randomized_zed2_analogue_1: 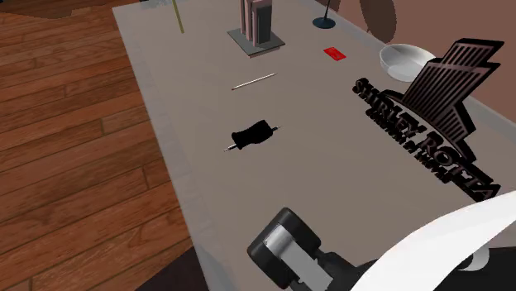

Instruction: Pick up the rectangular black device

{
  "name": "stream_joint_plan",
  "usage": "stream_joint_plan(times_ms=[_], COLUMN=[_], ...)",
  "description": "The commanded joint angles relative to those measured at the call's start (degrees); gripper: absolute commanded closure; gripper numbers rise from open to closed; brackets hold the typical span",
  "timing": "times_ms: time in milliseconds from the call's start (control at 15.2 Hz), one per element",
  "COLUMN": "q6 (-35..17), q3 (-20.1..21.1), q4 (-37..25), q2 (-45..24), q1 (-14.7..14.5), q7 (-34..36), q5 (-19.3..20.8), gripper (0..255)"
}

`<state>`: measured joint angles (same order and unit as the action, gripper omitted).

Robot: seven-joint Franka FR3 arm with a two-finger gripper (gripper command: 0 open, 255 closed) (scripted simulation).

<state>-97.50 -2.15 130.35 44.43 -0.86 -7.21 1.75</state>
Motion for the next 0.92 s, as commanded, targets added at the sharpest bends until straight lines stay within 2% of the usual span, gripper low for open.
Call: stream_joint_plan(times_ms=[0,462,858], q6=[0.00,-6.88,-12.54], q3=[0.00,6.83,12.51], q4=[0.00,1.57,0.28], q2=[0.00,-7.24,-15.77], q1=[0.00,-1.92,-3.22], q7=[0.00,7.77,14.42], q5=[0.00,-2.92,-4.28], gripper=[0,0,0])
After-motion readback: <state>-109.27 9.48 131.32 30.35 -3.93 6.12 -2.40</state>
